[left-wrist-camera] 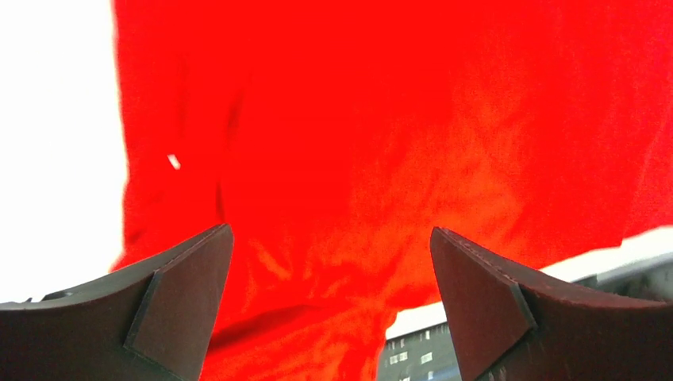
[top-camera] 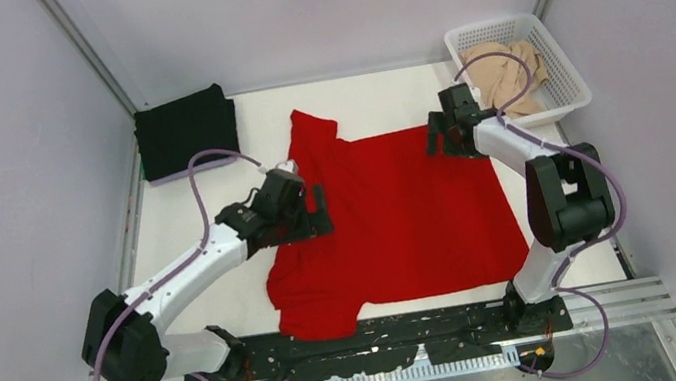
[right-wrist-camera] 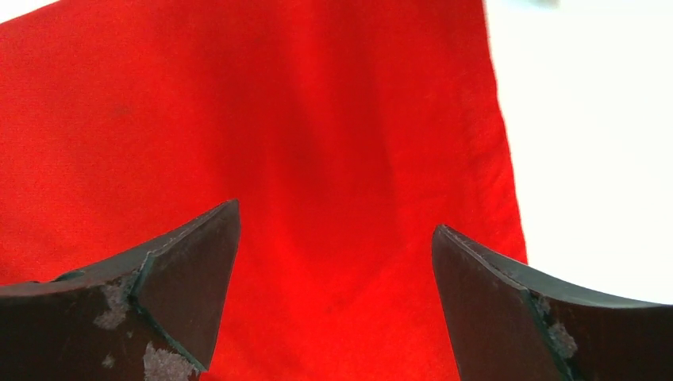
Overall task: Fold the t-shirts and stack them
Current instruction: Flatten out the tshirt
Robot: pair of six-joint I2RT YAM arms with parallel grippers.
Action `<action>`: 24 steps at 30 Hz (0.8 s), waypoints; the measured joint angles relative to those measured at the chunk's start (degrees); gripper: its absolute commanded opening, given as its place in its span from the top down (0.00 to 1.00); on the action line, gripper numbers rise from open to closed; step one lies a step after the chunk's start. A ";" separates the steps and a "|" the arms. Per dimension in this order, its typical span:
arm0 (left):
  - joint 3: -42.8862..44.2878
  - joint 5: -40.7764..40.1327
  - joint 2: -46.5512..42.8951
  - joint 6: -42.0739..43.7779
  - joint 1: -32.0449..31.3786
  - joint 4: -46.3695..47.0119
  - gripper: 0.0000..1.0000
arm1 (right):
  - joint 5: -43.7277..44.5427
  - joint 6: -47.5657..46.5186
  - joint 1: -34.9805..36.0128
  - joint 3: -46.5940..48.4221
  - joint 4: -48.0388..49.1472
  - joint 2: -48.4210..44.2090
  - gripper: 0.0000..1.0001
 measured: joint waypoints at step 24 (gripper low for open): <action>44.98 -7.82 48.68 16.81 8.48 -15.23 0.39 | -1.18 2.10 8.66 -21.31 7.96 -14.93 0.04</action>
